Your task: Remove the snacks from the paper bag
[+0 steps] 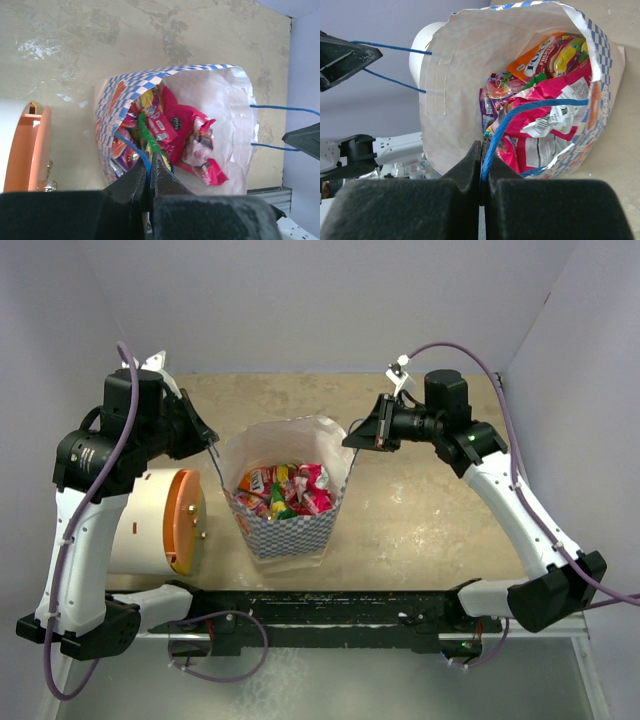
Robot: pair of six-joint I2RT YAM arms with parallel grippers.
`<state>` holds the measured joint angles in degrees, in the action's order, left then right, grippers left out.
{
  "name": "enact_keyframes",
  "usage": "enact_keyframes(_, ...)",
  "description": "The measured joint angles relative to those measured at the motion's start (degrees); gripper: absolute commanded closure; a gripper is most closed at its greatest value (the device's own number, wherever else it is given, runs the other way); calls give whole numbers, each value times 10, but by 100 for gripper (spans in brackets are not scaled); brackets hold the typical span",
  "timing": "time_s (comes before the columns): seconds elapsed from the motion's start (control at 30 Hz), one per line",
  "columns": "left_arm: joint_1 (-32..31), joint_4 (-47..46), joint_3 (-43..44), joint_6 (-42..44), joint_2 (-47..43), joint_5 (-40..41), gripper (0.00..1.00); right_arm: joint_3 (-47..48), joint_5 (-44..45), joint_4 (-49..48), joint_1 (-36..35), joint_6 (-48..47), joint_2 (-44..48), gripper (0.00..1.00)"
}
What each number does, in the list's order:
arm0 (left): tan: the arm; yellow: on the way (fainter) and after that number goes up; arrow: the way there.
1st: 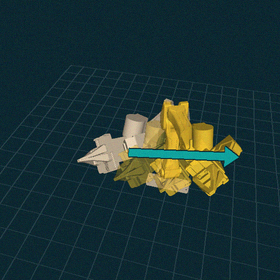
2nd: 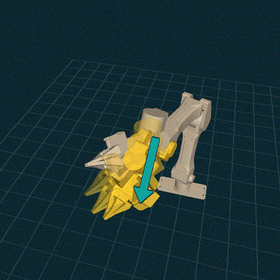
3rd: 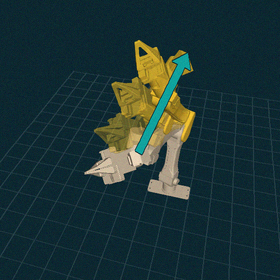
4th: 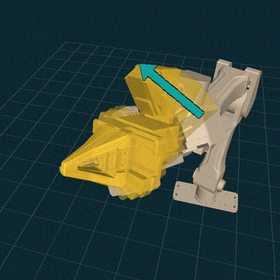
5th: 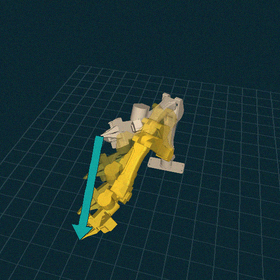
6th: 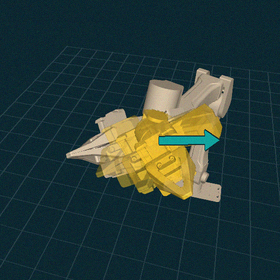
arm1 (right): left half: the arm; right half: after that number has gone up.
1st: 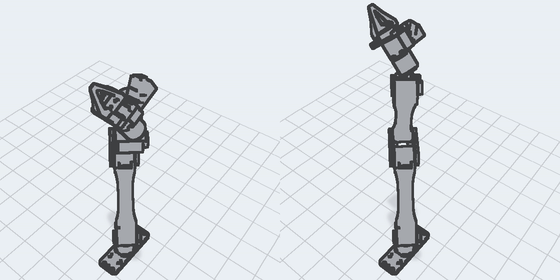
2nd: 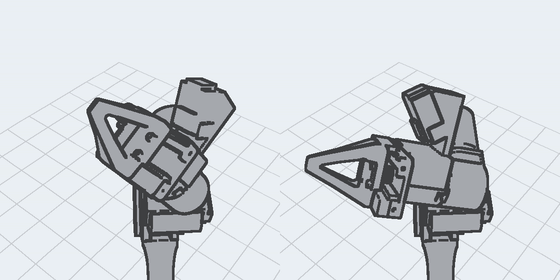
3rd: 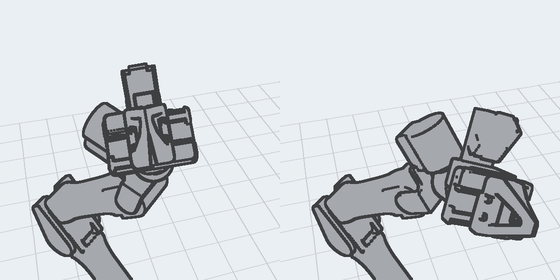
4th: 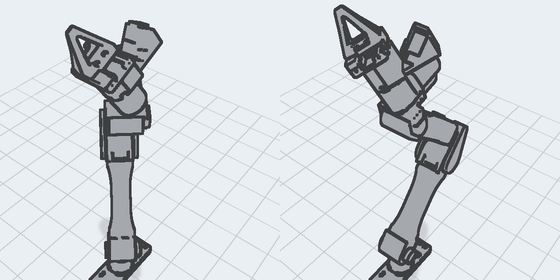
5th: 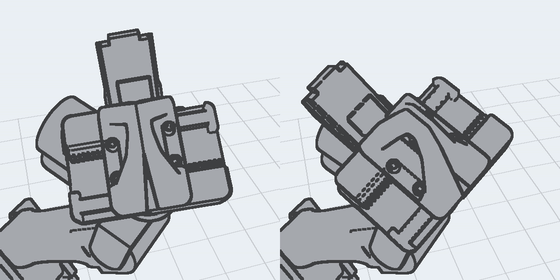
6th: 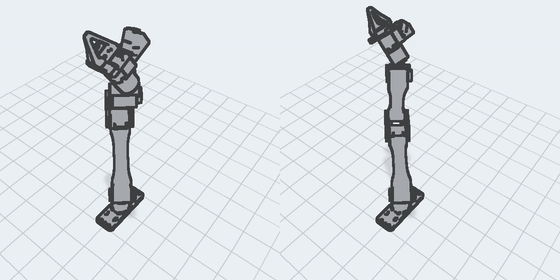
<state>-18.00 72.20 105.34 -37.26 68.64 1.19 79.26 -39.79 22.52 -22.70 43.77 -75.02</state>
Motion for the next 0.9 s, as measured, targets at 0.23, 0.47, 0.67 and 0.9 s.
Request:
enact_keyframes(0.23,0,-14,0,9,0,-57,100,-43,43,18,-1,22,70,100)
enact_keyframes(0.47,0,-23,23,29,11,-78,100,-54,59,46,-1,7,94,100)
enact_keyframes(0.67,0,-41,68,52,59,-86,100,-46,55,54,-1,-11,74,100)
enact_keyframes(0.9,0,-81,114,75,103,-85,100,49,52,73,-1,-35,-28,100)
